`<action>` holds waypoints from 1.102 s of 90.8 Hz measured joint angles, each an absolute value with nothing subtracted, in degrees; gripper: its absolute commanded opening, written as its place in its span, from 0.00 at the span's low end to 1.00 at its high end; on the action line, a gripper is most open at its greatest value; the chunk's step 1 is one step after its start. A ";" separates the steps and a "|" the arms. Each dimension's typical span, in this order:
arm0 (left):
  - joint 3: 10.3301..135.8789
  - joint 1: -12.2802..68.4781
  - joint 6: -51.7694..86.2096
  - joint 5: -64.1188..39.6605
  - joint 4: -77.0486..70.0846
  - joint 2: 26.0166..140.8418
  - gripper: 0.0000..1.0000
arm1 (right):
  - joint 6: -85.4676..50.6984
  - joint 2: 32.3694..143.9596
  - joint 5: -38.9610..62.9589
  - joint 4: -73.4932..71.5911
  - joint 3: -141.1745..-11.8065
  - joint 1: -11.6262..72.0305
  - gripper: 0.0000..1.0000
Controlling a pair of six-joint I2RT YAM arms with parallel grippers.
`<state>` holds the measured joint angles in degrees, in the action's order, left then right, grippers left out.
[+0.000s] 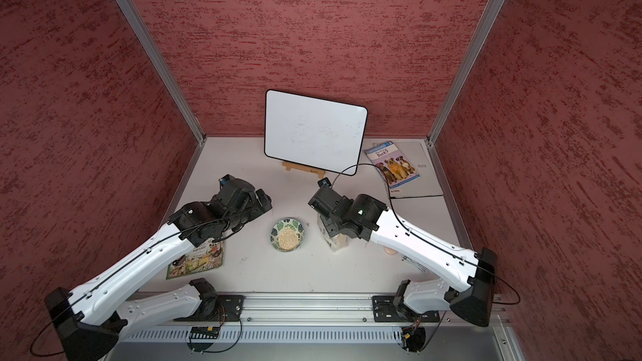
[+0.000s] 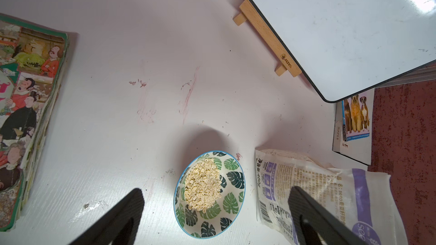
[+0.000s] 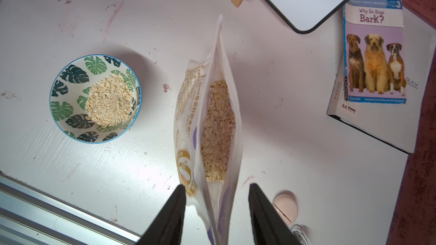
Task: Pour the oats into the breakfast bowl
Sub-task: Close the oats bag at the center of the board.
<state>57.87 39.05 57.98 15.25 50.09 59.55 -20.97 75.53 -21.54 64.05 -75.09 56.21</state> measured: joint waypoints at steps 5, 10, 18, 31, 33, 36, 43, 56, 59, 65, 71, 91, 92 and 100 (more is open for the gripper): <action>57.08 39.05 57.89 15.07 49.39 59.05 0.99 | -20.97 75.35 -21.43 64.20 -75.02 56.12 0.36; 56.62 39.05 57.76 15.00 48.90 58.61 0.99 | -21.04 75.18 -21.34 64.20 -74.87 56.07 0.33; 56.01 39.05 57.56 14.83 48.36 57.95 0.99 | -21.04 74.85 -21.06 64.18 -74.35 56.03 0.35; 55.72 39.05 57.54 14.41 48.18 57.54 0.99 | -21.04 74.67 -20.73 64.12 -73.06 55.86 0.32; 55.68 39.05 57.54 14.35 48.07 57.49 0.99 | -21.04 74.63 -20.67 64.12 -72.86 55.77 0.30; 55.59 39.05 57.54 14.20 47.92 57.39 0.99 | -21.06 74.61 -20.51 64.12 -72.60 55.64 0.28; 55.57 39.05 57.54 13.91 47.75 57.28 0.99 | -21.04 74.61 -20.16 64.07 -72.29 55.40 0.21; 54.72 39.07 57.28 13.52 46.48 57.17 0.99 | -21.08 74.61 -19.42 63.96 -72.29 55.18 0.00; 54.35 39.07 57.17 13.39 46.28 56.99 0.99 | -20.99 74.61 -19.40 64.01 -72.29 55.16 0.00; 54.04 39.07 57.12 13.13 46.35 56.75 0.99 | -20.95 74.61 -19.42 64.01 -72.29 55.05 0.00; 54.04 39.07 57.10 12.91 46.33 56.29 1.00 | -20.95 74.59 -19.42 63.96 -72.29 54.89 0.00; 53.19 39.07 56.93 12.51 45.39 52.82 1.00 | -21.08 74.13 -18.81 63.61 -72.07 54.46 0.29; 53.10 39.07 56.93 12.47 45.36 52.73 1.00 | -20.97 74.08 -18.81 63.59 -72.03 54.43 0.33; 52.42 39.07 56.90 12.25 45.10 51.81 1.00 | -21.12 73.08 -18.39 62.52 -72.03 54.22 0.51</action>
